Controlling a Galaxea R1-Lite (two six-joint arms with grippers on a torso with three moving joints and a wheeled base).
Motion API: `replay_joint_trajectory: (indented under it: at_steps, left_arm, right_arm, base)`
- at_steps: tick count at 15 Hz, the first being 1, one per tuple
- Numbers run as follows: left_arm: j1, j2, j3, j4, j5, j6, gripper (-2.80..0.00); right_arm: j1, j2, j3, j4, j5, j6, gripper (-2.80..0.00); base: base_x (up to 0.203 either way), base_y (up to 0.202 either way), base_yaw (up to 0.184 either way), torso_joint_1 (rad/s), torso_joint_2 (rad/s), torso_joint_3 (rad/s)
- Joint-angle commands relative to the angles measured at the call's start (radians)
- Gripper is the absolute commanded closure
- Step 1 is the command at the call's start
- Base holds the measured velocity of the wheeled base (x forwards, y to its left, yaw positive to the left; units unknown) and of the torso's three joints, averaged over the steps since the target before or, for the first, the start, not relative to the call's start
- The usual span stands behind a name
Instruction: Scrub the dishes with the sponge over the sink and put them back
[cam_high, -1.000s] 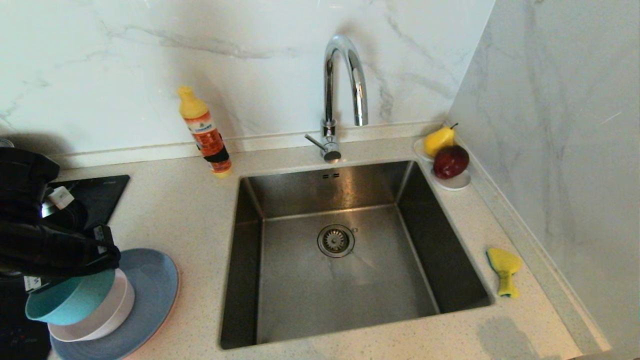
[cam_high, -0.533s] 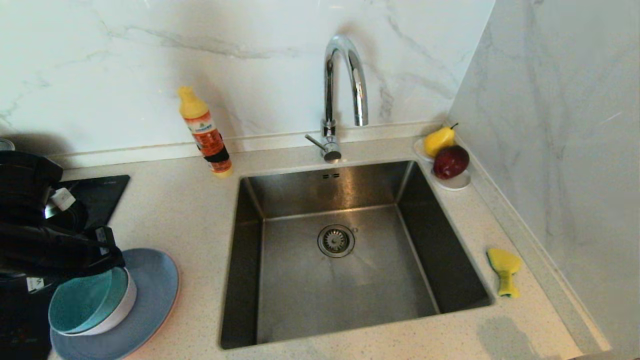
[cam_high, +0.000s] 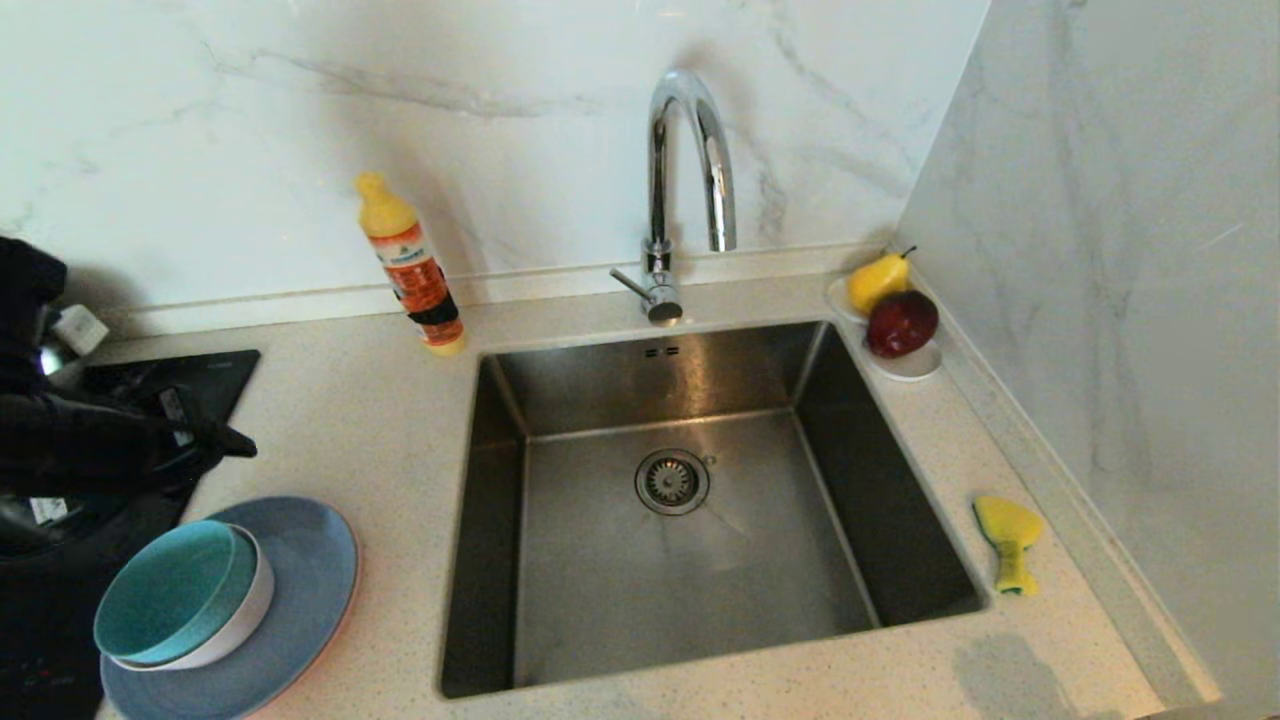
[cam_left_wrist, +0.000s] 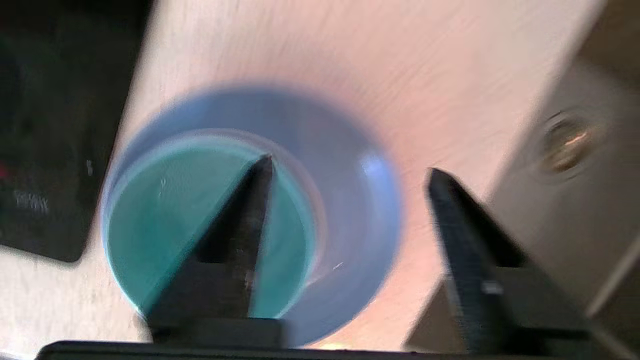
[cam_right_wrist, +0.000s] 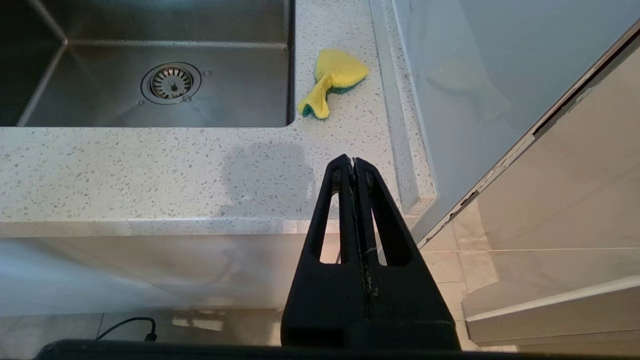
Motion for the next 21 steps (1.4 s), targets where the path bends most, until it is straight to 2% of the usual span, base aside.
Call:
replay_joint_trajectory:
  at_steps: [1, 2, 4, 7, 8, 10, 12, 14, 16, 18, 21]
  left_arm:
    - [-0.002, -0.032, -0.076, -0.011, -0.030, 0.024, 0.00]
    - [-0.002, -0.028, -0.106, -0.043, -0.071, 0.057, 0.00]
    - [-0.024, -0.026, -0.122, -0.209, -0.138, 0.127, 0.00]
    - [-0.110, -0.041, -0.087, -0.489, -0.162, 0.338, 0.00]
    - [-0.130, -0.086, -0.058, -0.533, -0.170, 0.376, 0.00]
    - [-0.181, -0.199, 0.047, -0.571, -0.196, 0.415, 0.00]
    - [-0.231, -0.345, 0.210, -0.584, -0.214, 0.465, 0.00]
    - [-0.251, -0.533, 0.358, -0.586, -0.211, 0.514, 0.00]
    - [-0.257, -0.716, 0.481, -0.583, -0.138, 0.535, 0.00]
    - [-0.258, -0.908, 0.589, -0.577, -0.011, 0.541, 0.00]
    - [-0.200, -1.158, 0.710, -0.508, 0.097, 0.500, 0.00]
  right_arm:
    - [0.001, 0.000, 0.000, 0.000, 0.000, -0.001, 0.00]
    - [0.001, 0.000, 0.000, 0.001, 0.000, 0.000, 0.00]
    - [0.001, 0.000, 0.000, 0.000, 0.000, 0.001, 0.00]
    - [0.001, 0.000, 0.000, 0.000, 0.001, -0.001, 0.00]
    - [0.001, 0.000, 0.000, 0.000, 0.000, 0.001, 0.00]
    - [0.001, 0.000, 0.000, 0.000, 0.000, 0.000, 0.00]
    - [0.001, 0.000, 0.000, 0.000, 0.000, 0.000, 0.00]
    - [0.001, 0.000, 0.000, 0.000, 0.000, 0.000, 0.00]
    - [0.001, 0.000, 0.000, 0.000, 0.000, 0.000, 0.00]
    - [0.001, 0.000, 0.000, 0.000, 0.000, 0.001, 0.00]
    - [0.001, 0.000, 0.000, 0.000, 0.000, 0.000, 0.00]
  base:
    - [0.000, 0.000, 0.000, 0.000, 0.00, 0.000]
    - [0.000, 0.000, 0.000, 0.000, 0.00, 0.000]
    - [0.000, 0.000, 0.000, 0.000, 0.00, 0.000]
    - [0.000, 0.000, 0.000, 0.000, 0.00, 0.000]
    - [0.000, 0.000, 0.000, 0.000, 0.00, 0.000]
    - [0.000, 0.000, 0.000, 0.000, 0.00, 0.000]
    - [0.000, 0.000, 0.000, 0.000, 0.00, 0.000]
    - [0.000, 0.000, 0.000, 0.000, 0.00, 0.000]
    - [0.000, 0.000, 0.000, 0.000, 0.00, 0.000]
    - [0.000, 0.000, 0.000, 0.000, 0.00, 0.000]
    - [0.000, 0.000, 0.000, 0.000, 0.00, 0.000]
